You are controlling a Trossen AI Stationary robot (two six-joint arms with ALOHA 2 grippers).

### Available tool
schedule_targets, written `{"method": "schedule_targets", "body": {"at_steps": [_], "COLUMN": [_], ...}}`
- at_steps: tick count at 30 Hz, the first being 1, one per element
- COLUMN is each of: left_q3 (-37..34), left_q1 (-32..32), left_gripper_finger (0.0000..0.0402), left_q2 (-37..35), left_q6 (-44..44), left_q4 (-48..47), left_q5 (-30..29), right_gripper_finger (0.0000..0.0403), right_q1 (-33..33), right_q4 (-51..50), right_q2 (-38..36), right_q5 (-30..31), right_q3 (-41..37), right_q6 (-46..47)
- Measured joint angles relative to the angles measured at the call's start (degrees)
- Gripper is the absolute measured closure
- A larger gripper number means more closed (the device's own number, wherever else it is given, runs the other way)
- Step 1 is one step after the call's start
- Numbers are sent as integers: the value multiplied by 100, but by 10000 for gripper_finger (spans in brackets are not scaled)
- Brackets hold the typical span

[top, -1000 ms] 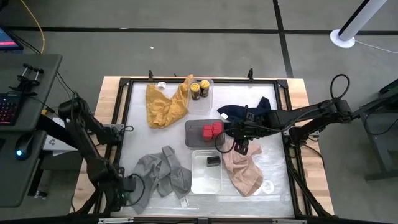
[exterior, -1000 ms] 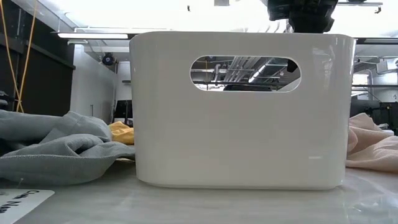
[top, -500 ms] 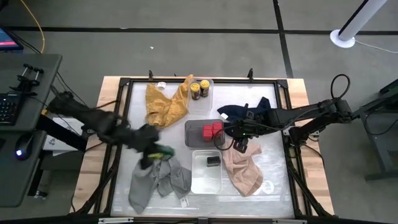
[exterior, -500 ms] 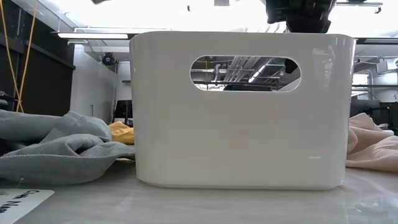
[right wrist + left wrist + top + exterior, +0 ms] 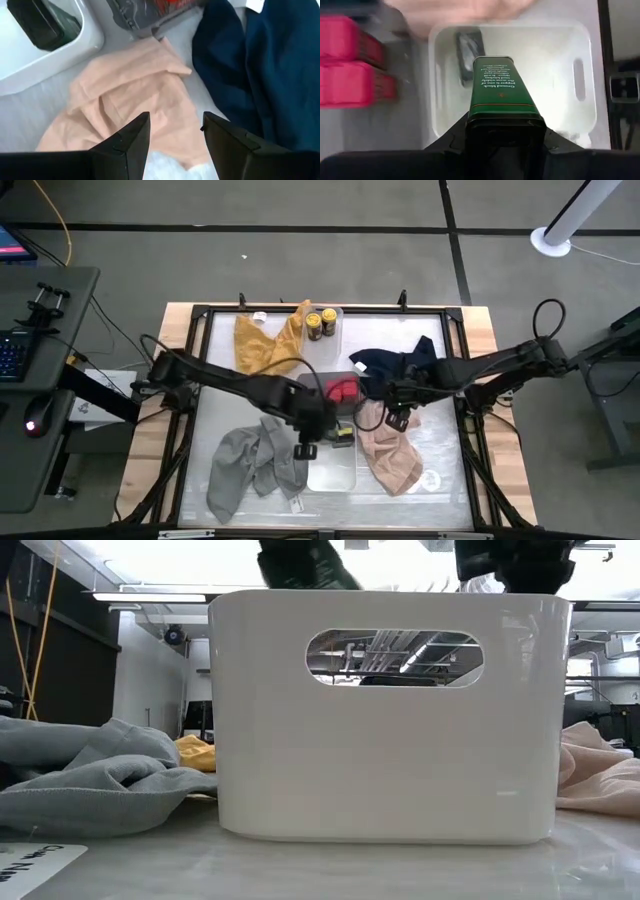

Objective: Sort spices by type
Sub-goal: Put the black spice can into the white bin

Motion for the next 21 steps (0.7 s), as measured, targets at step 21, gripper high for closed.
{"method": "schedule_targets", "body": {"at_steps": [21], "left_q3": [88], "left_q1": [5], "left_gripper_finger": [311], "left_q2": [713], "left_q6": [200], "left_q4": [-329], "left_q5": [191], "right_gripper_finger": [224], "right_q1": [71], "right_q4": [-106], "right_q2": [-176], "right_q5": [282], "right_q3": [0], "right_q6": [38]}}
